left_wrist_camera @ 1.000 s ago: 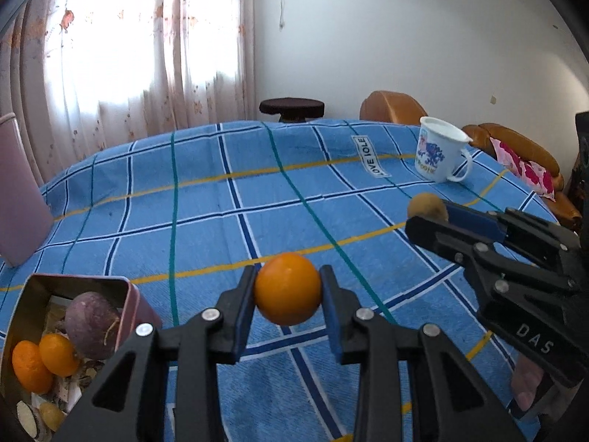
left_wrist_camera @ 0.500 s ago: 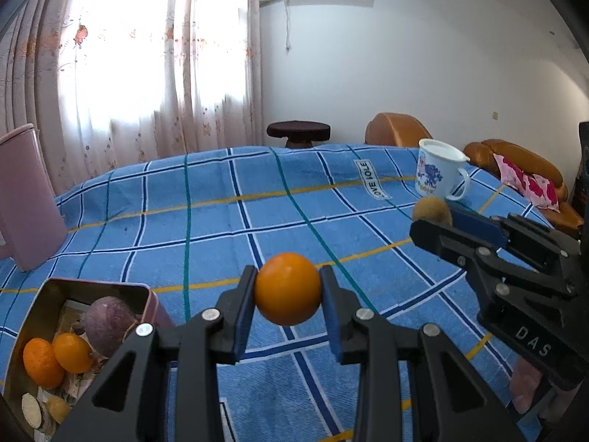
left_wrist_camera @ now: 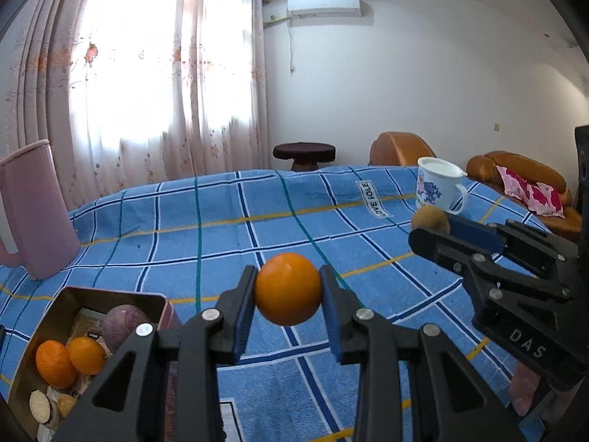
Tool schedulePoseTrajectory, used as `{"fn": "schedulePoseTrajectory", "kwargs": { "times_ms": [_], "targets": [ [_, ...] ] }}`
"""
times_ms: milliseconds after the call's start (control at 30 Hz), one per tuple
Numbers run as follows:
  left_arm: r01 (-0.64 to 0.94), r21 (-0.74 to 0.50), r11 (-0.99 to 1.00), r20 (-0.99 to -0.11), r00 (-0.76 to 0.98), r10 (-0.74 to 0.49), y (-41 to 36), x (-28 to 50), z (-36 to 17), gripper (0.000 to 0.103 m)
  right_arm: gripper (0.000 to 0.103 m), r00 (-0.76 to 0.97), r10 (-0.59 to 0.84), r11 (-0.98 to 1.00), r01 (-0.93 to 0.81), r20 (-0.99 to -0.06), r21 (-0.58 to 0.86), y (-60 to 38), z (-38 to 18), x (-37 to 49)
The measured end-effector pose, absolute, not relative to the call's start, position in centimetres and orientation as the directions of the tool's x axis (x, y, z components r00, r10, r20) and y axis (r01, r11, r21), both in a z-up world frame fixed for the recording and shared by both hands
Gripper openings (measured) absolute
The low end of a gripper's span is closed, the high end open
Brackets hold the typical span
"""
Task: Organize fruits
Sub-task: 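Carry the orange and the greenish-brown fruit over the tin with both tools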
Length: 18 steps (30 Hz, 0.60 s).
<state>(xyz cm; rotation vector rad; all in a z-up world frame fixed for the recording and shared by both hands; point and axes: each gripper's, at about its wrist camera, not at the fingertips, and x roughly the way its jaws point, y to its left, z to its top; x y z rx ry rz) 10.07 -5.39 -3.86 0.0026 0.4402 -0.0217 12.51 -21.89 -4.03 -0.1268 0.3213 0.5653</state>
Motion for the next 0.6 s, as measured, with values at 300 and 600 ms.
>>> {"fn": "schedulePoseTrajectory", "kwargs": {
  "times_ms": [300,600],
  "targets": [
    [0.013,0.001,1.000,-0.390,0.921,-0.011,-5.4,9.3,-3.6,0.035,0.028,0.807,0.519,0.828,-0.556,-0.281,-0.070,-21.7,-3.6,10.8],
    [0.017,0.008,1.000,-0.383,0.924,-0.013,-5.6,9.0,-3.5,0.035,0.028,0.802,0.538,0.824,-0.566,-0.260,-0.039,-22.2,-3.4,10.0]
  ]
}}
